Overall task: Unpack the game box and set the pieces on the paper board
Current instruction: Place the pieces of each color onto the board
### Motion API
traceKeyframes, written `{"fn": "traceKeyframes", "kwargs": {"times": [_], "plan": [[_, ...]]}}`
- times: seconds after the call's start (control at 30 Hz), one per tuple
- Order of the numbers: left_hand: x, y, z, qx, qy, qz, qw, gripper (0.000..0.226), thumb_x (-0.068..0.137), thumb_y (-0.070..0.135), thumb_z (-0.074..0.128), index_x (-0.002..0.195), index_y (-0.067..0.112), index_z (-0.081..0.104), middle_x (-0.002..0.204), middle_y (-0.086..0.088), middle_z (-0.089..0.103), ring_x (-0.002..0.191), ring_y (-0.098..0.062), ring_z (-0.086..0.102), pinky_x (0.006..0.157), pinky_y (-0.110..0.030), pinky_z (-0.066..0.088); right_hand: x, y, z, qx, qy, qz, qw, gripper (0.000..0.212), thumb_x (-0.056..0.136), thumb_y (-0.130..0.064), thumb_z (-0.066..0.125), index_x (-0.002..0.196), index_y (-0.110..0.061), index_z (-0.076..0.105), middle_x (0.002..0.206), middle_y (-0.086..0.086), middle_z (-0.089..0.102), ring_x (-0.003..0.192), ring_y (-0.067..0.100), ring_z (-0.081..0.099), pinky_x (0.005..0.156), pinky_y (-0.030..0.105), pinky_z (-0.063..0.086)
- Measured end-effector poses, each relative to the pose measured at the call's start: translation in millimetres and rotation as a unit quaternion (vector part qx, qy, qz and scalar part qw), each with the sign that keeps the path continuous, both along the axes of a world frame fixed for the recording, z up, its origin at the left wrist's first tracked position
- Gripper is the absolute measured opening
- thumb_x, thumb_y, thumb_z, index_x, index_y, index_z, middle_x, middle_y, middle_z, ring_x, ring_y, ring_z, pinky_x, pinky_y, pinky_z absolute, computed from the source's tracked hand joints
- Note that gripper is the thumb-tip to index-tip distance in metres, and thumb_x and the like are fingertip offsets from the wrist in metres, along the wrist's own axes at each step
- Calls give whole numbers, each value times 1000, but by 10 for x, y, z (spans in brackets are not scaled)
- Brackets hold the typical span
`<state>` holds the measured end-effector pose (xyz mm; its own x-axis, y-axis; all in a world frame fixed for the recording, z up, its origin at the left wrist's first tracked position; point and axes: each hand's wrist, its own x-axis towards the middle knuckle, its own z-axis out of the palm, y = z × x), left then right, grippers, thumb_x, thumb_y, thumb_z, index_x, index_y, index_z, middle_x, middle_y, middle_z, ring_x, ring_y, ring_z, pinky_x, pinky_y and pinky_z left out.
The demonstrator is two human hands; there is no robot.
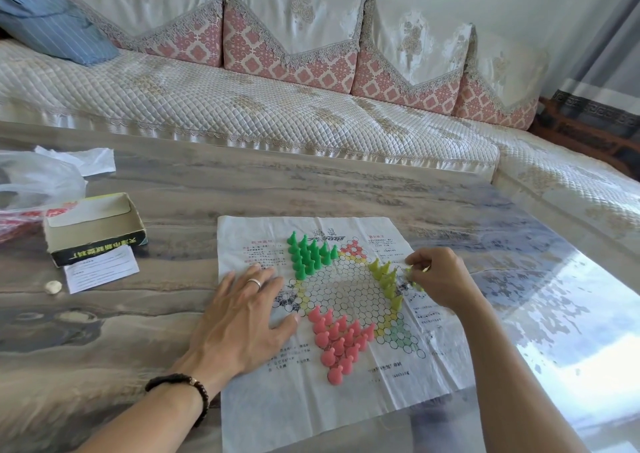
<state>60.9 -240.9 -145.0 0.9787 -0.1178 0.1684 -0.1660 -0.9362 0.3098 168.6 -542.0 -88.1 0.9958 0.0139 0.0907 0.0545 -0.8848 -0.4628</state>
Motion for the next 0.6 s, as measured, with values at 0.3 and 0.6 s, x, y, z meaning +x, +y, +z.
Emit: {"fn": "traceKeyframes", "kwargs": {"times": [0.3, 0.6], "plan": [[0, 3, -1, 1, 2, -1, 1000, 84, 78, 72, 13, 145, 25, 33, 156, 3, 26, 147, -15, 12, 120, -39, 11, -117, -185, -38, -51, -39, -42, 997, 18, 84, -18, 64, 100, -22, 72, 82, -6, 68, 82, 17, 64, 77, 38, 56], [4, 6, -9, -3, -1, -1, 1000, 82, 80, 70, 18, 145, 24, 35, 156, 1, 28, 146, -17, 15, 120, -41, 12, -81, 33, -127, -125, -49, -22, 991, 11, 85, -18, 63, 90, -26, 68, 86, -3, 70, 76, 20, 64, 70, 40, 56]]}}
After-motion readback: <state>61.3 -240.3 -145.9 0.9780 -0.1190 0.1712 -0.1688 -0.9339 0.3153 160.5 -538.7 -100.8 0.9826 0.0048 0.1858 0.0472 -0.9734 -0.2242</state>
